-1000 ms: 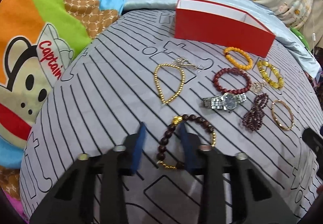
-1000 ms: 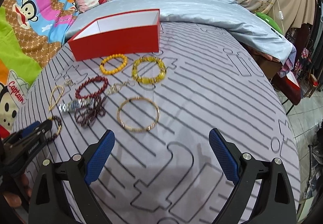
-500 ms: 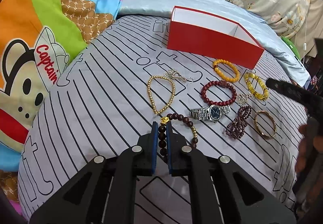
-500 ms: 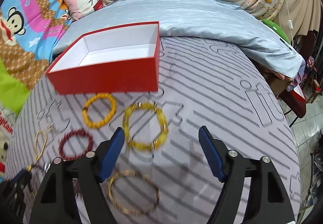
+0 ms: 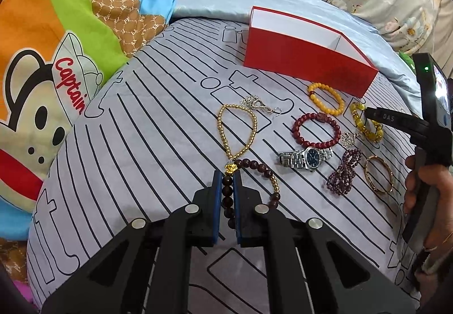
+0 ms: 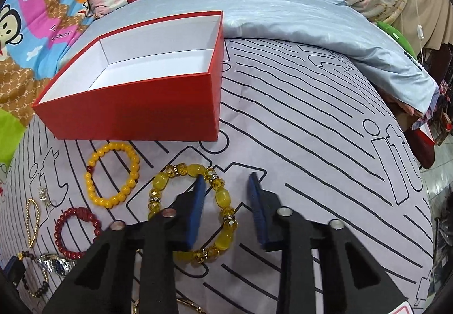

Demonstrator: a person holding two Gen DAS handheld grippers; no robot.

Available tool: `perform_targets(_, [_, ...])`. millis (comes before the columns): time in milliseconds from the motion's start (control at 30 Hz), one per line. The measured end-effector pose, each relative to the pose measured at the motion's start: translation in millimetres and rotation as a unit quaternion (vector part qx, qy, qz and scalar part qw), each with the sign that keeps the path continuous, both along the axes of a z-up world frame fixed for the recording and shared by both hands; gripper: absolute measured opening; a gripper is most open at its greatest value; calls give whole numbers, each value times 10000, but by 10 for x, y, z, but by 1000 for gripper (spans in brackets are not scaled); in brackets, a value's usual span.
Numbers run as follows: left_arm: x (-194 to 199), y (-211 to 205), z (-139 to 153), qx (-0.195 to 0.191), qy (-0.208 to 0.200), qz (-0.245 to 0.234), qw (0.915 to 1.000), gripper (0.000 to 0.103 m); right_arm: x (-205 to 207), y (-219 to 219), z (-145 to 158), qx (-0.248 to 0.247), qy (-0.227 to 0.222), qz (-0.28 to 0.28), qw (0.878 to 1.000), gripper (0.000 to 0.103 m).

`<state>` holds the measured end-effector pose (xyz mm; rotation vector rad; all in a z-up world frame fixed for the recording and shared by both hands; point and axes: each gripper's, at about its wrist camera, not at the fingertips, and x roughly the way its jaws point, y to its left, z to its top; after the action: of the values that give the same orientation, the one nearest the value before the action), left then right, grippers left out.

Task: Organize jewelry
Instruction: 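Grasp the yellow amber bracelet with the right tool while the left tool lifts its bracelet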

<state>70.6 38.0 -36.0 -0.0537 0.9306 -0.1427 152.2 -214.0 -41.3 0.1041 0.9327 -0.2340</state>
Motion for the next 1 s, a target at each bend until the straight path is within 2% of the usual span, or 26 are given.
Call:
perform_targets(67, [-3,-4,4,-20,0,0,10000,8,-33,12,2,14,7,51,10000,9])
perform_targets(267, [-50,-26,80,-70,-68,-34,9999,8,-164,3,25,161,0,75,9998,9])
perform_targets(433, [-78,-42,230,-140,-189,-100,9997,8,-388,-24,171,347,-163,76,9992,9])
perform_targets(733, [14,-208,690,-340,-514,-457,9971,8,-641,6,833,422,-709,321,9961,9])
perform_targets(900, [236,-397,1015,-411,-792,-783,9929,8,-512,48,1228,419,-1015,568,9923,9])
perform_targets(1000, [512,-524,1182,-522,-920,-965,9897,8,-296,58,1413,589,-1162,707,9890,9])
